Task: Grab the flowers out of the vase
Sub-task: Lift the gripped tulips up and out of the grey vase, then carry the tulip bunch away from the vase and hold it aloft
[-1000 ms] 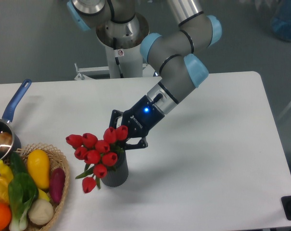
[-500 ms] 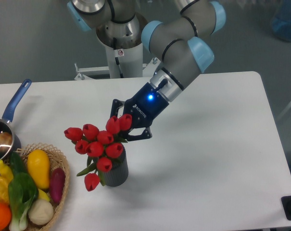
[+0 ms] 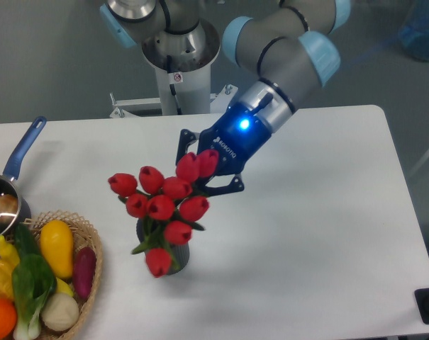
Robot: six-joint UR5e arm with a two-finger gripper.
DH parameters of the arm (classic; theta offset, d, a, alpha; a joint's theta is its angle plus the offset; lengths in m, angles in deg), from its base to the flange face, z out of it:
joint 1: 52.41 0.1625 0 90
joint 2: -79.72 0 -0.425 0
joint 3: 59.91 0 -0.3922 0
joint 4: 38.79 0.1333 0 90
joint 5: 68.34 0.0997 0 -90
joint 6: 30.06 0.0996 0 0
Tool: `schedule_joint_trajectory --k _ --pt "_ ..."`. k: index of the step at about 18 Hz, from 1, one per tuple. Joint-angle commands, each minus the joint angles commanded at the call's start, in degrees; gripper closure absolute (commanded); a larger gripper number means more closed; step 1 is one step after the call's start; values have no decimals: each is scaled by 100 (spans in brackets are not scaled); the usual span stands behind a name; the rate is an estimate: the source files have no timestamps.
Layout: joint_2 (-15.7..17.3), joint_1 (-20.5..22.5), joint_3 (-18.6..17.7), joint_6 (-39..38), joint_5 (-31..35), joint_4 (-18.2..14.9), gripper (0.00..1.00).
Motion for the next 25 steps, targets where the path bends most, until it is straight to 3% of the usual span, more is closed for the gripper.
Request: schedule_joint_trajectory --k 7,17,25 --pt "114 211 44 -509 -308 0 95" --pt "219 756 53 -466 -352 44 95" --pt "220 879 80 912 1448 18 95"
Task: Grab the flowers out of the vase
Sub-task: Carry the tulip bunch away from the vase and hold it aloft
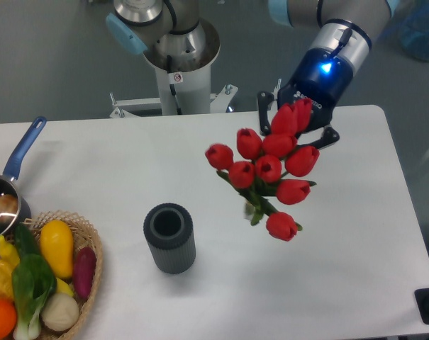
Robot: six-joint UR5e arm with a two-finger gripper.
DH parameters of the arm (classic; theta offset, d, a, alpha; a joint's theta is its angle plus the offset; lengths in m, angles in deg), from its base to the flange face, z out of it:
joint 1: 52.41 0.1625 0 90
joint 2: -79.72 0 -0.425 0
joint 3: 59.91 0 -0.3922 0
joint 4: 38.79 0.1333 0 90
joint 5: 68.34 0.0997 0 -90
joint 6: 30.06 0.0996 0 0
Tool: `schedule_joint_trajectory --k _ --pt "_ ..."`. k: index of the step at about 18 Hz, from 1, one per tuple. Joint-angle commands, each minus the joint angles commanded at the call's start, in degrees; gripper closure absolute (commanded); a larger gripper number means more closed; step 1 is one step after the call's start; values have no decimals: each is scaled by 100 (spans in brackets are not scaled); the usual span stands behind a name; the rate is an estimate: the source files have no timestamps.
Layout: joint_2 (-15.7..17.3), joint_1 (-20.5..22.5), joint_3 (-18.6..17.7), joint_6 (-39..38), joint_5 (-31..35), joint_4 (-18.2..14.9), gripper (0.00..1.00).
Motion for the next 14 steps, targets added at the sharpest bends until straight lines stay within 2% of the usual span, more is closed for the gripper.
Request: schedule_joint_trajectory --k 3,5,10,14 --pt "-105 149 -18 754 370 -9 95" --pt "-228 324 -44 1335 397 -17 95" --pt "-474 711 -70 1741 546 -18 99" --pt "-633 826 -70 2076 1308 -35 100"
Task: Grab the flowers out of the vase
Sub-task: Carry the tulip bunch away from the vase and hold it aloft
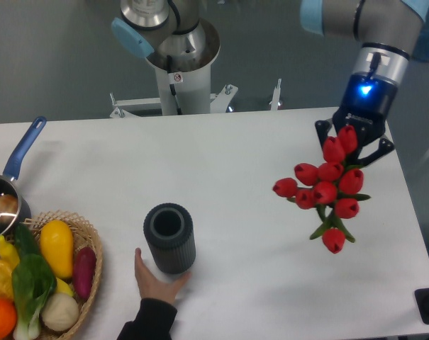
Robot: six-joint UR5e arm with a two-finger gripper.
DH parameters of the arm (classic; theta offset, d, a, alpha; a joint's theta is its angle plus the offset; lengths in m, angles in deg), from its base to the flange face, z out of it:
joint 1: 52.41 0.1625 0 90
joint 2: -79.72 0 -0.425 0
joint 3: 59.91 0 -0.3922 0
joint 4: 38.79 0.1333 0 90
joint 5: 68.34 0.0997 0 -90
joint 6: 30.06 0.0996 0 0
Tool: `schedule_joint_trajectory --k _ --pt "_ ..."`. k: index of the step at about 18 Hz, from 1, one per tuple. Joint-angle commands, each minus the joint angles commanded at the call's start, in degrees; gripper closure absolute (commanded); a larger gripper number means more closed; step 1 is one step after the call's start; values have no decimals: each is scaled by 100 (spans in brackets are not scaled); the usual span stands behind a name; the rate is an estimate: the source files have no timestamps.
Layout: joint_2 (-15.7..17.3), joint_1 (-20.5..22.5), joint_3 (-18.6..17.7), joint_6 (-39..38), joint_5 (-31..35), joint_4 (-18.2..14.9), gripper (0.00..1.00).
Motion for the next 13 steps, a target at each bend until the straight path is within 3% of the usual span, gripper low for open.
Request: schedule_joint_trajectory --k 3,10,13 --pt "0 -52 61 9 1037 0 100" --pt "35 -465 149 272 2680 0 97" --pt "17 -843 167 404 3709 -228 97"
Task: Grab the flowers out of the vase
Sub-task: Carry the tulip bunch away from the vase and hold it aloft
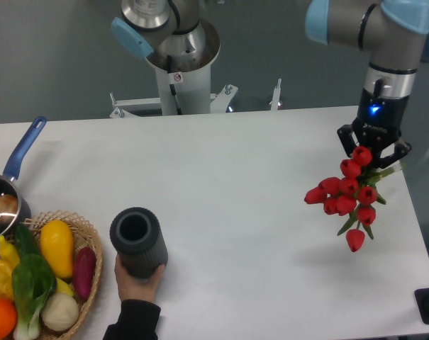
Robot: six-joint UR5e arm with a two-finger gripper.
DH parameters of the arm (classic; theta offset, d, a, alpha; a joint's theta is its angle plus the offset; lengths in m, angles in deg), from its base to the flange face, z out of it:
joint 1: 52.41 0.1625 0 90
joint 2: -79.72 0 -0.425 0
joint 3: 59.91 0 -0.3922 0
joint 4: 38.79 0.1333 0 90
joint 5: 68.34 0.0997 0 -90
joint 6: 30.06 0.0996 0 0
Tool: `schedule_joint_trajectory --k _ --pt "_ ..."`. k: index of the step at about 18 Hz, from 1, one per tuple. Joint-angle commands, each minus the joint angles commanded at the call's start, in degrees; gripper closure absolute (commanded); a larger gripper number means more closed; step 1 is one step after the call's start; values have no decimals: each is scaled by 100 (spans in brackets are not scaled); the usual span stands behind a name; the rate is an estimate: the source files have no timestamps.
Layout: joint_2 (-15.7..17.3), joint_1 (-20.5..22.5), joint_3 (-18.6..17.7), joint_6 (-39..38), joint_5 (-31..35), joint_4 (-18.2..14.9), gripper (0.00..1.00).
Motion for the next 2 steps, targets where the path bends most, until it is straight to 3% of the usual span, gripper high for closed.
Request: schedule_joint_trajectory --k 2 --pt "-18 -150 52 97 415 -71 97"
